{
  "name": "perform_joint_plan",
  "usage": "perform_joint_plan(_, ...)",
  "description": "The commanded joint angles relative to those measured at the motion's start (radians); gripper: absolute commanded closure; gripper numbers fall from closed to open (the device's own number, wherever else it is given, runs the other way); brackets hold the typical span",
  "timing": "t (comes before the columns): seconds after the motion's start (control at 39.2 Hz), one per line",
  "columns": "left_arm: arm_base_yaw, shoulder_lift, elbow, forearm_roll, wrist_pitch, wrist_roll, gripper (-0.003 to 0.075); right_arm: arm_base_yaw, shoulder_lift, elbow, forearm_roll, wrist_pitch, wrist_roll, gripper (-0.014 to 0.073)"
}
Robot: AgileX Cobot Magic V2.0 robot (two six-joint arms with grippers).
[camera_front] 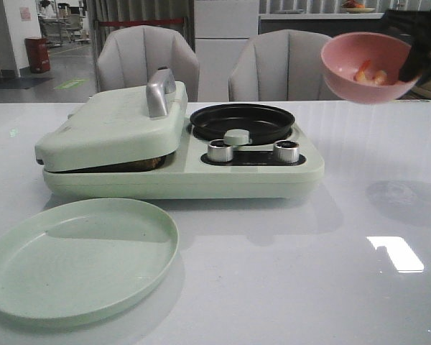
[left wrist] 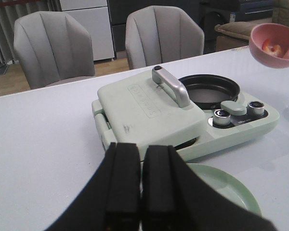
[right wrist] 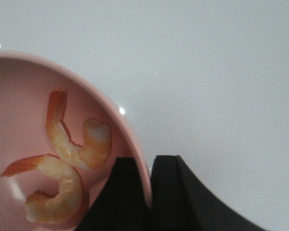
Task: Make breakfast with bread and shrimp
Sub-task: 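Lift the pink bowl with the right gripper toward the frying pan, then tilt the pink bowl over the black pan to pour the shrimp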
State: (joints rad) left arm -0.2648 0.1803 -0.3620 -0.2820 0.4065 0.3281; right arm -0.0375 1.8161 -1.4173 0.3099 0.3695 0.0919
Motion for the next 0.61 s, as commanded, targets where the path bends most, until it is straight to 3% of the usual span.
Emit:
perform_joint_plan(0.0, -0.007, 0.010, -0.026, -0.017, -0.079, -0.008, 0.0606, 0.029, -0.058, -0.054, 0.043, -0.098, -0.030, 0.0452)
perform_joint_plan(0.18, -0.007, 0.010, -0.026, -0.017, -0.079, -0.008, 0.0606, 0.127, -0.043, -0.057, 0.042, -0.252, -0.057, 0.0452)
perform_joint_plan(0.43, -0.007, 0.010, -0.026, -0.017, -0.079, -0.008, 0.0606, 0.261, 0.034, -0.057, 0.032, -0.667, -0.057, 0.0452)
perform_joint_plan(0.59, -0.007, 0.010, -0.026, -0.017, -0.079, -0.008, 0.0606, 0.301, 0.105, -0.057, -0.093, -0.906, -0.057, 0.0452)
